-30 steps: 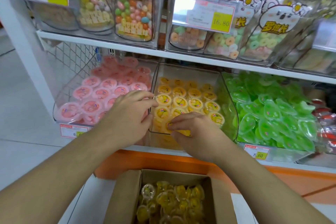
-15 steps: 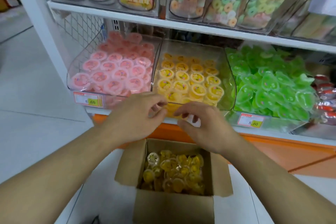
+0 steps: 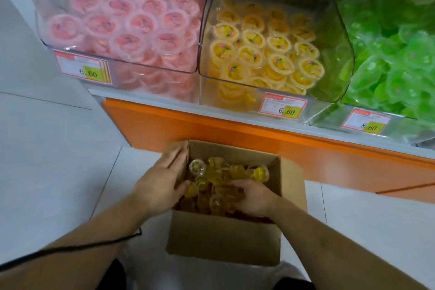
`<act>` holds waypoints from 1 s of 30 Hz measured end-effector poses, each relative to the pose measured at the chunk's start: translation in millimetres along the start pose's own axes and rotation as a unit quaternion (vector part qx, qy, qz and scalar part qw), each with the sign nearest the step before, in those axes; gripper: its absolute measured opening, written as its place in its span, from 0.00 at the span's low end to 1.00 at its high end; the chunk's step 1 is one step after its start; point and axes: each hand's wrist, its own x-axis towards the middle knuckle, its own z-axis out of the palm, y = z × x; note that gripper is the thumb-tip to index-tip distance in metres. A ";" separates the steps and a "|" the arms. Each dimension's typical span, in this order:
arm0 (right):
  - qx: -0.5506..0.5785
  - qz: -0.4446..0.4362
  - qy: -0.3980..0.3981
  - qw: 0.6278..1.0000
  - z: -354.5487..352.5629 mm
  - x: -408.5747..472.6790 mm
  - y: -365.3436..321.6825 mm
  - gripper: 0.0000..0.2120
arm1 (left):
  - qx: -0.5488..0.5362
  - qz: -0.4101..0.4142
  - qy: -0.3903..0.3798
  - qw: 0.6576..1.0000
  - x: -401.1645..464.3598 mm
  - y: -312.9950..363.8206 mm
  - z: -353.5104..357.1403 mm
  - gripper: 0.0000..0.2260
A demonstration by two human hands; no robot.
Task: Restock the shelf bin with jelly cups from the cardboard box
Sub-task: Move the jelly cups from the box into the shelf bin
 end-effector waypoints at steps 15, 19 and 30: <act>-0.199 -0.004 -0.035 0.979 34.4 76.3 20.2 0.19 | -0.063 0.000 0.036 0.997 19.7 -4.9 26.3 0.37; -0.160 0.012 -0.025 0.987 31.0 68.2 21.7 0.23 | -0.047 0.001 0.029 0.998 17.4 -2.6 21.4 0.35; 0.210 -0.045 0.099 0.972 -30.8 21.7 -55.5 0.26 | -0.080 0.099 -0.035 0.991 9.3 49.6 -22.3 0.33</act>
